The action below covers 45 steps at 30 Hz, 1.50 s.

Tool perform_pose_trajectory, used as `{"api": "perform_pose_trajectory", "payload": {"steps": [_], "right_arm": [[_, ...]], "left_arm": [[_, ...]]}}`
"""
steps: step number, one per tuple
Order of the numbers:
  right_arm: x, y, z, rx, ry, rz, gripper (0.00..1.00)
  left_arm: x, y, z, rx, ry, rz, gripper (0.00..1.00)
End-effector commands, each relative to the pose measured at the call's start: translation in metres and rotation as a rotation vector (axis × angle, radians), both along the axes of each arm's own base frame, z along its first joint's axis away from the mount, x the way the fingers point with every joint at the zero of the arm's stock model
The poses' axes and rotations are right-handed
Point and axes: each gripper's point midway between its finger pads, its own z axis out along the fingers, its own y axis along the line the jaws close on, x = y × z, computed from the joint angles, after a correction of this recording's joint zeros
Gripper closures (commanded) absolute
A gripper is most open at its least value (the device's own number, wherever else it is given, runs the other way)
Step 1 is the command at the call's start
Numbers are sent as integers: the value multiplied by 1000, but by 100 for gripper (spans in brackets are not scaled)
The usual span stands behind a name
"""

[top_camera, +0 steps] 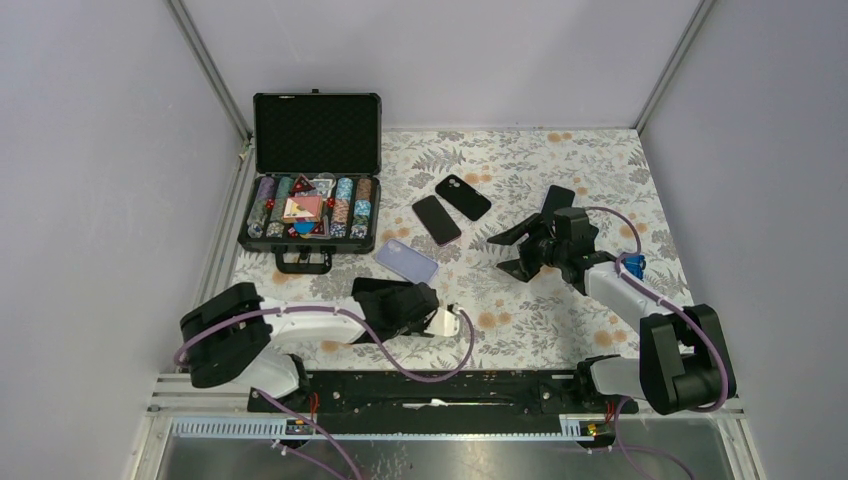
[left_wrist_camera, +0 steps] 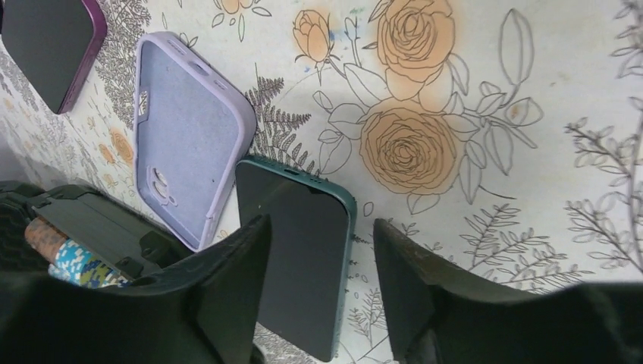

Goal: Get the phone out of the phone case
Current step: Place the phone at the center of the board, then move the phone to the center of the board.

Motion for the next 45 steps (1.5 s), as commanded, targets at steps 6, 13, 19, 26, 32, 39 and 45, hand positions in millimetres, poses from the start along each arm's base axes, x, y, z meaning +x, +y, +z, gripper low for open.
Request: {"api": "perform_pose_trajectory", "payload": {"steps": [6,13,19,26,32,39,45], "right_arm": [[2,-5,12,-41,-79,38,25],[2,-44,39,-340,-210,27,18],[8,-91,76,-672,-328,36,0],[33,-122,99,-897,-329,30,1],[54,-142,81,-1005,-159,79,0],[32,-175,15,-1070,97,166,0],[16,-182,-37,-991,271,200,0]], "left_arm": [[-17,-2,26,-196,61,30,35],[2,-23,113,-516,-79,102,16],[43,-9,176,-738,-233,427,9],[75,0,207,-887,-178,733,1],[89,8,237,-1038,-144,848,1],[80,42,261,-1194,-206,917,1],[66,46,255,-1257,-166,877,1]]}}
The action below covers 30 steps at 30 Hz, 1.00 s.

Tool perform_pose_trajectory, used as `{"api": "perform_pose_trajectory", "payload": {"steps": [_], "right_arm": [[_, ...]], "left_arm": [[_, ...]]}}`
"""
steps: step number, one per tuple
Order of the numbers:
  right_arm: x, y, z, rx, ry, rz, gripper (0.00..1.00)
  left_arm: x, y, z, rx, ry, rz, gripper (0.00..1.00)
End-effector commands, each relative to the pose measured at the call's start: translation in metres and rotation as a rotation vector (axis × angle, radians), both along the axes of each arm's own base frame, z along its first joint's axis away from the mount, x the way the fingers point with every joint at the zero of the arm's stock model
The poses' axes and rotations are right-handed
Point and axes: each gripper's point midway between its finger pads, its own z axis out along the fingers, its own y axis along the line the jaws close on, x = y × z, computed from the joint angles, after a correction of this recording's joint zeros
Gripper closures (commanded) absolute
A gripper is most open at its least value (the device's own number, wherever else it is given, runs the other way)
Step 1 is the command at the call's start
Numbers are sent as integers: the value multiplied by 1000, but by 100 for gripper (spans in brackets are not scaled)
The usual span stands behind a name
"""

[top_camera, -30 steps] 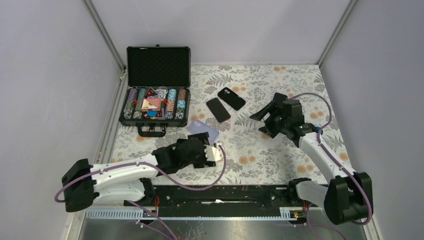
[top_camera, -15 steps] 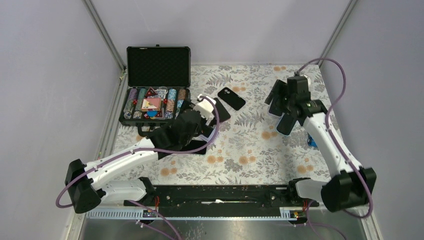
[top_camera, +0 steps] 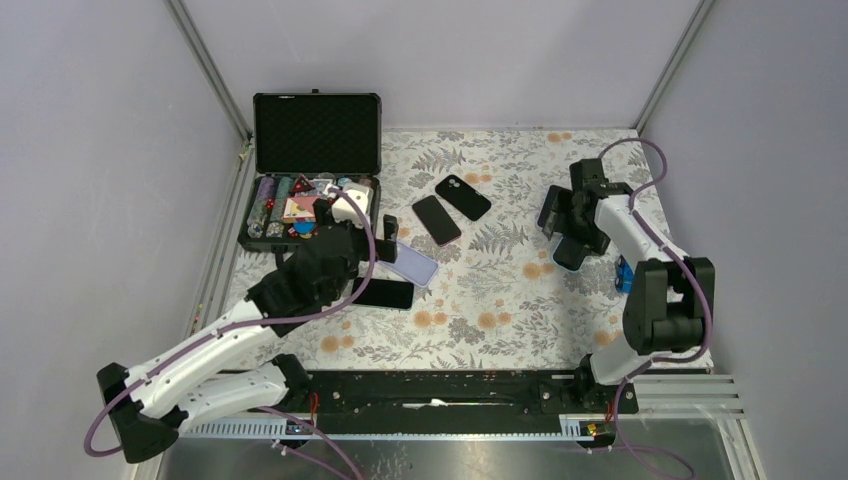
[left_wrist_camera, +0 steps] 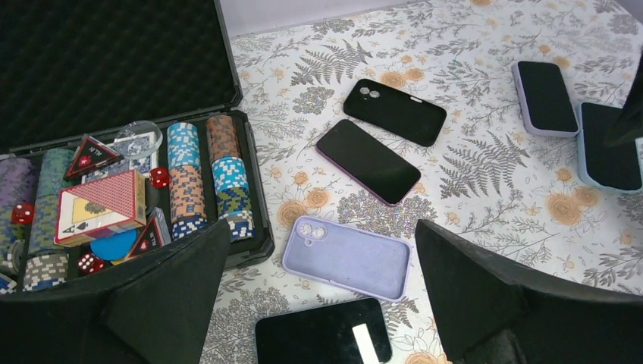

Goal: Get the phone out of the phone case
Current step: Move the phone to the center of the board.

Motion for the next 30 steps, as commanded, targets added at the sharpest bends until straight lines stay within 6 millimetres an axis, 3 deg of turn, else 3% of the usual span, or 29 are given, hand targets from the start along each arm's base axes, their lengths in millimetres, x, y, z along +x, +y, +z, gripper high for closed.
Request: {"api": "perform_pose_trajectory", "payload": {"steps": [1,12,14,23,30], "right_arm": [[-19,-7,-32,21,127,-23,0],[-11,-6,-66,65,223,-20,0],[-11,-16,-71,68,235,-53,0],[1,-18,-73,85,219,-73,0],[3,-19,-75,88,221,-84,7]], "left_arm": [[-3,-1,3,-80,-32,-12,1],[4,-4,-5,-8,-32,-41,1],[5,-4,-6,-5,-32,-41,1],[18,-5,-5,5,-33,-35,1],[29,-3,1,17,-40,-25,1]]}}
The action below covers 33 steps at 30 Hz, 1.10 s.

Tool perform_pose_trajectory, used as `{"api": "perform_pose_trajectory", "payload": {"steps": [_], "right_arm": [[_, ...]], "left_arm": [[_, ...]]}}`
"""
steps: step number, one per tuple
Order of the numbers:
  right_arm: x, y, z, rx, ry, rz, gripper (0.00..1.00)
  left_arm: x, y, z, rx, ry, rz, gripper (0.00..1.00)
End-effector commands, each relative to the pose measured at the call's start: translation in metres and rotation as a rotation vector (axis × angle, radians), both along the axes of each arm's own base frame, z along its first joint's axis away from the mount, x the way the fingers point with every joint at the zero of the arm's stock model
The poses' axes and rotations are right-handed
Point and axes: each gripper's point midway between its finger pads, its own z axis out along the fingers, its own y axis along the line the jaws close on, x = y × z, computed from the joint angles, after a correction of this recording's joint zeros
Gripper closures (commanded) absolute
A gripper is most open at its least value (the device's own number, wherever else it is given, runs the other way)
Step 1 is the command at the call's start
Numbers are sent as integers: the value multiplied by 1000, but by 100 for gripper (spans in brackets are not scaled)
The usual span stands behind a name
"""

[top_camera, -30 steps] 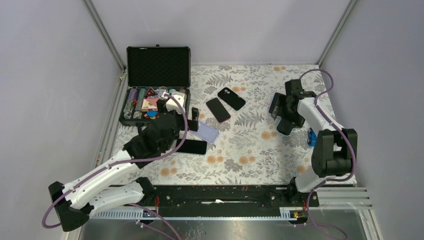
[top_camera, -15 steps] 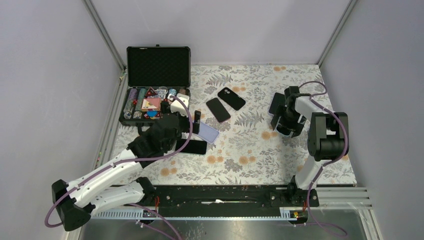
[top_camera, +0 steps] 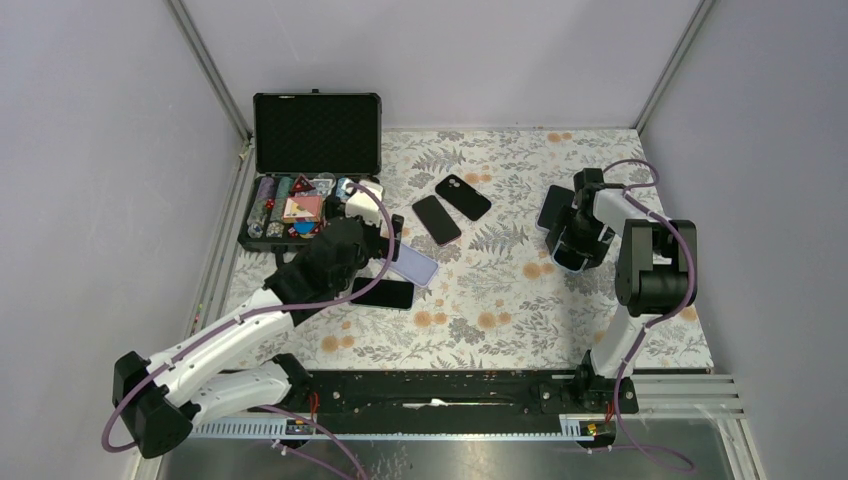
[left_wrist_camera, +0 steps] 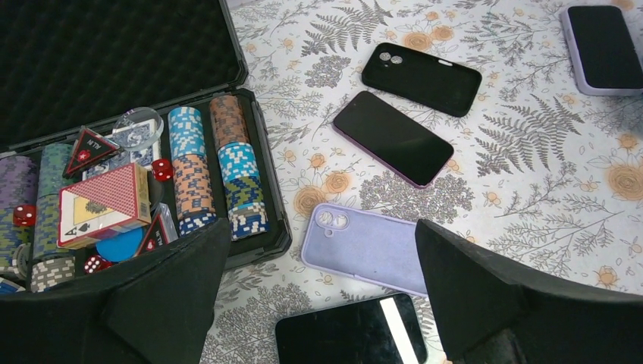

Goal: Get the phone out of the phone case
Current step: Move the phone to the center of the board.

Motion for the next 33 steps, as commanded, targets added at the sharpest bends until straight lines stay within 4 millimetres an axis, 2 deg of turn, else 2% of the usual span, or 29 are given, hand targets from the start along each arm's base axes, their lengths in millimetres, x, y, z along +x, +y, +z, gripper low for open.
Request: {"api": "perform_pose_trajectory", "payload": {"steps": [1,6,11,17,20,24,27,33], "right_arm": [[9,1,4,18,-17,-11,9],[4,13,7,85,-9,-29,14],[2,17,3,104,16,-44,16],[8,19,4,117,9,-59,29],[4,29,5,171,36,-60,35],[-17,44,8,250,39,-56,40],[-39,70,14,353,26,-37,42],[-90,124,15,409,59,67,41]], "left_arm": [[11,-7,37,-61,-77,-16,1],[14,-6,44,-58,-79,-7,1],[17,-3,48,-63,-89,3,1],[17,0,47,-67,-83,16,1],[17,2,45,-80,-74,29,1],[18,3,43,-93,-59,43,1],[19,3,41,-100,-53,50,1],[23,-5,37,-118,-42,35,1]]}}
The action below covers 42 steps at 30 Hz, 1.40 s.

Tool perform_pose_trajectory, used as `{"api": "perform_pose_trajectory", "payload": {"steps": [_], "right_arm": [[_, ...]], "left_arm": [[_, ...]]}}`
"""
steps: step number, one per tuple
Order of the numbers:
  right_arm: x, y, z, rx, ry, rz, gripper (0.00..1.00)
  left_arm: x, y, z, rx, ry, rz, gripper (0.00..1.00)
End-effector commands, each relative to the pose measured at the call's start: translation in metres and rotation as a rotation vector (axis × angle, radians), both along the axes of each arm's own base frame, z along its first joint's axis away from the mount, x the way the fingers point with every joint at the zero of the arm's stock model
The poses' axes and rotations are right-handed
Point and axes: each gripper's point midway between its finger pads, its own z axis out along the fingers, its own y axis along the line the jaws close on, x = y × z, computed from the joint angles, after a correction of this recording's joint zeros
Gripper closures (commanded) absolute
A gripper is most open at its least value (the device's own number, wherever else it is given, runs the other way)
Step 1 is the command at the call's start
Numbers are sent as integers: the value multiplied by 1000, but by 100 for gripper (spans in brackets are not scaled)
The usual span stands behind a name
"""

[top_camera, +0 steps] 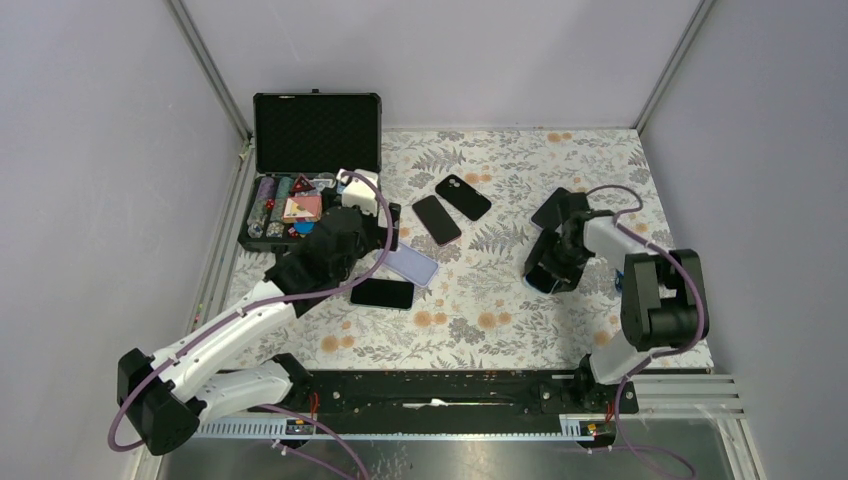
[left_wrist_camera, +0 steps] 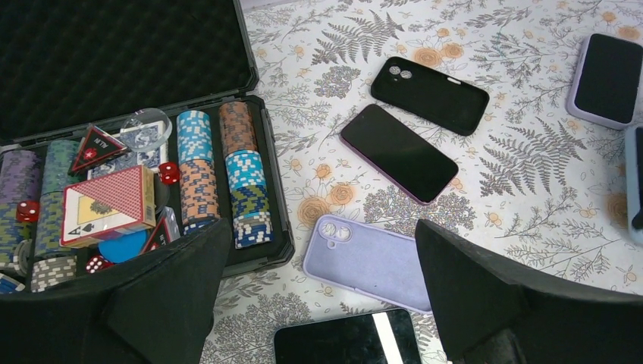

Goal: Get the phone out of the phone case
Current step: Move the phone to the center of the board, then pick up the phone at the center of the board.

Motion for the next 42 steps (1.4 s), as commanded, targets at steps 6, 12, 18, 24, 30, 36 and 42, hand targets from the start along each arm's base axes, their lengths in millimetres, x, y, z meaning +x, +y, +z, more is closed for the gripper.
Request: {"api": "perform_pose_trajectory", "payload": {"steps": [6,12,18,24,30,36,42], "right_arm": [[-60,68,-1,106,62,71,14],[-50,59,-3,44,33,101,1],[-38,48,-3,-37,18,115,0],[-13,29,1,-177,-29,93,0],[23,32,2,-226,-39,96,0],[34,34,5,-270,5,101,0],[31,49,4,-200,20,93,12]], "left_arm": [[12,-20,22,-111,-24,-24,1],[11,-22,20,-127,-12,-28,1],[11,-20,18,-132,-8,-11,1],[16,-22,23,-157,-28,-2,1],[23,-22,32,-184,-67,2,1],[31,-17,36,-186,-80,15,1],[34,-6,36,-188,-87,31,1]]}}
